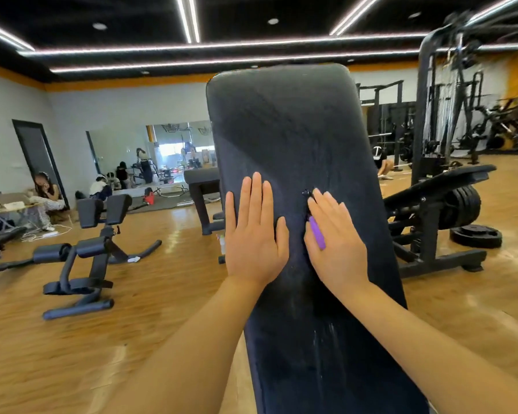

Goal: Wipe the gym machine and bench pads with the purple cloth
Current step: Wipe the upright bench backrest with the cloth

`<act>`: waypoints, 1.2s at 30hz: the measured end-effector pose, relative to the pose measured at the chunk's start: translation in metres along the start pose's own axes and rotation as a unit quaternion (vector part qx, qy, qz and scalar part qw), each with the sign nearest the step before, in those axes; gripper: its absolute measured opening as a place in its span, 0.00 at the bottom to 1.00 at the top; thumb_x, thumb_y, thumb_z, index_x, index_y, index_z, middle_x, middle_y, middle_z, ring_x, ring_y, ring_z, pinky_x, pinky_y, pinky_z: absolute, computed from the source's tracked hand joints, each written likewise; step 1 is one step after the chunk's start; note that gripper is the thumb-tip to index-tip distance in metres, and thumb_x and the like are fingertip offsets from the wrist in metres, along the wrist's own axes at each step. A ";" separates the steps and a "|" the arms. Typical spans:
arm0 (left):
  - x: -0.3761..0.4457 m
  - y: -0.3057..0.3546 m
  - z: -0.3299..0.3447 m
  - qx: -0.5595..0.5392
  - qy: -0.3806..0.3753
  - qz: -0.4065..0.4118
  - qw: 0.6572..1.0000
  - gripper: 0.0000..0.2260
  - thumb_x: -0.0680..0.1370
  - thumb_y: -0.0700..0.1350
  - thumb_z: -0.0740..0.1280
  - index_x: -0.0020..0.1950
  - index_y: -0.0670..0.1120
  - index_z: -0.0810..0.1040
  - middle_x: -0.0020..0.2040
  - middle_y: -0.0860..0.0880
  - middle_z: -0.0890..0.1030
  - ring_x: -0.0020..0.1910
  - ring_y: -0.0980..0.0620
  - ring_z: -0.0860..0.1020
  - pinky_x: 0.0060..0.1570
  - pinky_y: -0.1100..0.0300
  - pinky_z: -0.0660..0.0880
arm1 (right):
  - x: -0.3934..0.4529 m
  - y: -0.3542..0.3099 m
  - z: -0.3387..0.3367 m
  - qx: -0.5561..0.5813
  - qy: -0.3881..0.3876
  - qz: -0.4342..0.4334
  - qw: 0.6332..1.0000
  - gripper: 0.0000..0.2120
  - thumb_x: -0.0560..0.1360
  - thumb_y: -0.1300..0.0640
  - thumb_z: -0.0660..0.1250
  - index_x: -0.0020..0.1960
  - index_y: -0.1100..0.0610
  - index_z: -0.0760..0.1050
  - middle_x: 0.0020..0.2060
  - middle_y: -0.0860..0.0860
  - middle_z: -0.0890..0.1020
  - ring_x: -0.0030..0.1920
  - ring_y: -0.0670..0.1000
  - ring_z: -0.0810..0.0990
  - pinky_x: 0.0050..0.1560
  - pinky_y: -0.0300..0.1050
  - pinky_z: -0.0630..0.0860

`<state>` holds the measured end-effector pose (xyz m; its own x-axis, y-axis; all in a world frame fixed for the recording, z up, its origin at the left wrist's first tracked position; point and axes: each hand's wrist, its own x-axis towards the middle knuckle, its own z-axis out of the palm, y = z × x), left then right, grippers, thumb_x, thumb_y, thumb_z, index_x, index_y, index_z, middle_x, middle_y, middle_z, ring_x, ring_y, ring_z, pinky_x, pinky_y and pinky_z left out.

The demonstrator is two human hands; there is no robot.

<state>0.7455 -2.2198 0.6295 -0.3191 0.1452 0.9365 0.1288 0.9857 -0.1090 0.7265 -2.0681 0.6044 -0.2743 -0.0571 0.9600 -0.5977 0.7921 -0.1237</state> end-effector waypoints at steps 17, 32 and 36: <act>-0.001 0.005 -0.002 0.017 0.005 0.081 0.997 0.24 0.82 0.49 0.56 0.78 0.43 0.67 0.79 0.44 0.63 0.80 0.45 0.58 0.78 0.41 0.52 | -0.013 0.030 -0.004 0.031 0.028 0.039 0.998 0.21 0.80 0.57 0.63 0.72 0.62 0.70 0.71 0.55 0.72 0.74 0.54 0.66 0.77 0.49 0.58; -0.001 0.007 -0.002 0.067 -0.045 0.063 0.995 0.29 0.81 0.55 0.56 0.80 0.44 0.61 0.81 0.43 0.58 0.80 0.44 0.54 0.78 0.40 0.50 | -0.057 0.026 -0.007 0.052 0.016 0.005 0.999 0.19 0.79 0.58 0.65 0.69 0.63 0.73 0.69 0.58 0.74 0.73 0.57 0.69 0.75 0.52 0.63; -0.001 0.008 -0.002 0.068 -0.037 0.071 0.995 0.28 0.81 0.54 0.57 0.80 0.44 0.62 0.80 0.43 0.59 0.80 0.43 0.55 0.77 0.39 0.51 | -0.126 0.006 -0.007 0.070 -0.019 -0.032 0.997 0.19 0.80 0.57 0.64 0.70 0.60 0.73 0.70 0.55 0.73 0.74 0.56 0.66 0.73 0.54 0.66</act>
<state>0.7490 -2.2125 0.6282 -0.3752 0.2842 0.8823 0.0510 0.9567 -0.2865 0.7628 -2.0516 0.4846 -0.2583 -0.1299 0.9573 -0.7136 0.6936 -0.0984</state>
